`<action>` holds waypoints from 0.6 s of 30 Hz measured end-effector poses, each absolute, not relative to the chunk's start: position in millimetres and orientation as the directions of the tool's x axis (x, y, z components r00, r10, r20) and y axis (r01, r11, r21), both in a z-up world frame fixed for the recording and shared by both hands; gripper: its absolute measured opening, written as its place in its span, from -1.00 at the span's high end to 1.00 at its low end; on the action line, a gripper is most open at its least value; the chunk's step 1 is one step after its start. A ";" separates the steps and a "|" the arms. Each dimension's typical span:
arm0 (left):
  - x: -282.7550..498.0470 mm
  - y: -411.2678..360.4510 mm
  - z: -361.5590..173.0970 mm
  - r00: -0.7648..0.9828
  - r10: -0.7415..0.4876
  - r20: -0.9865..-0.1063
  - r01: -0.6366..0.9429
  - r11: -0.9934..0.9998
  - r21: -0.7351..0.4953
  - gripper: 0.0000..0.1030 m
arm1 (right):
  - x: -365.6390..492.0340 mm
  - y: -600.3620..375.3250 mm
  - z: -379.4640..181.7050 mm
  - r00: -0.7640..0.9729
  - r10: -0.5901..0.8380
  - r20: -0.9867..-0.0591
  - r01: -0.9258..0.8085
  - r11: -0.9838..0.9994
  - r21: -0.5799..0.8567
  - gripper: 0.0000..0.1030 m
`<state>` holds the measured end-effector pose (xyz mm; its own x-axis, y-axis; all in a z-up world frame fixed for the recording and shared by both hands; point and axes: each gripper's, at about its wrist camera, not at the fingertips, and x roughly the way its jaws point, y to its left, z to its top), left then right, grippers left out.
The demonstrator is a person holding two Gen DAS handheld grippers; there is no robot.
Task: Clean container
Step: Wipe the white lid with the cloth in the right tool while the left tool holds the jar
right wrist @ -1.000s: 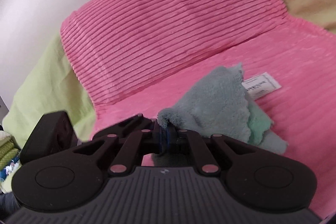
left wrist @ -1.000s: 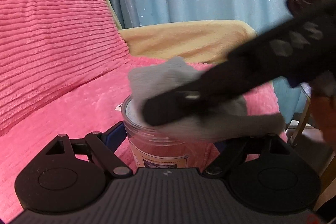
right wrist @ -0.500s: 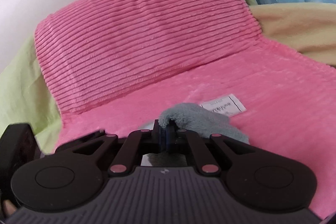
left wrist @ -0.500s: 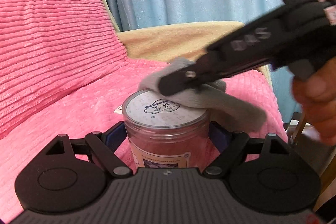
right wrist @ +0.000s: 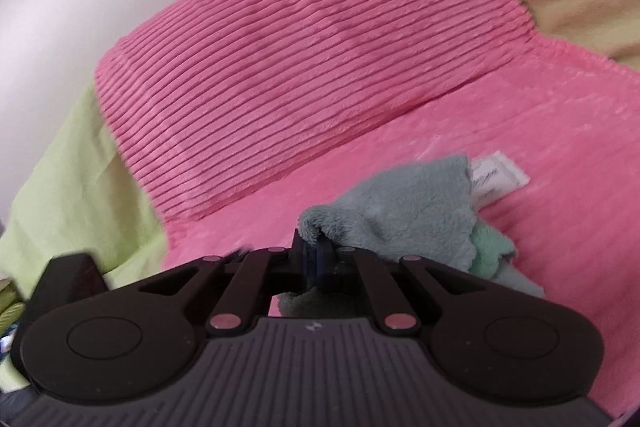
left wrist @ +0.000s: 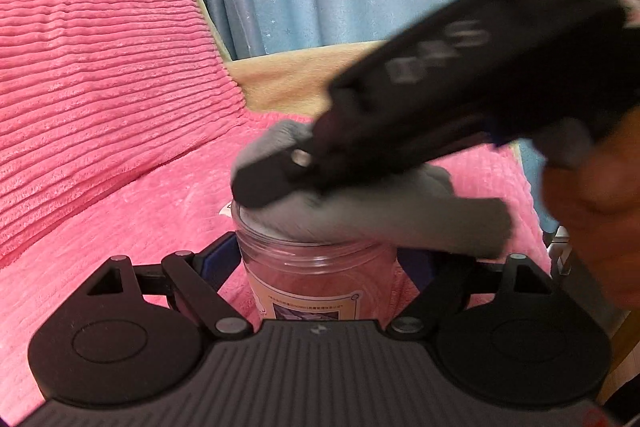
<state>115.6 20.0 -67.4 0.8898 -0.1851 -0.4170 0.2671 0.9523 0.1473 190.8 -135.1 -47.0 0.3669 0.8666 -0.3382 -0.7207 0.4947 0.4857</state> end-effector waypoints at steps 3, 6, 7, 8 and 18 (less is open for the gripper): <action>116.5 21.0 -67.5 0.890 -0.190 -0.415 0.271 0.951 0.146 -0.63 | 190.8 -135.7 -46.4 0.374 0.863 -0.341 -0.721 0.501 0.478 0.97; 116.5 21.5 -66.9 0.889 -0.193 -0.415 0.275 0.951 0.145 -0.63 | 190.8 -136.4 -45.8 0.381 0.858 -0.343 -0.722 0.508 0.470 0.97; 115.9 21.0 -66.8 0.889 -0.193 -0.415 0.275 0.950 0.146 -0.63 | 190.8 -136.6 -45.6 0.383 0.857 -0.344 -0.722 0.510 0.468 0.97; 115.7 20.4 -66.6 0.889 -0.193 -0.416 0.275 0.950 0.149 -0.63 | 190.8 -136.9 -45.4 0.386 0.856 -0.345 -0.722 0.513 0.465 0.97; 115.5 15.8 -66.5 0.890 -0.180 -0.418 0.269 0.949 0.165 -0.63 | 190.7 -139.1 -43.3 0.409 0.842 -0.353 -0.722 0.535 0.439 0.94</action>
<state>115.5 15.8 -66.5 0.8904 -0.1796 -0.4183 0.2688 0.9490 0.1646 190.7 -139.1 -43.3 0.4087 0.8417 -0.3529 -0.7223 0.5347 0.4386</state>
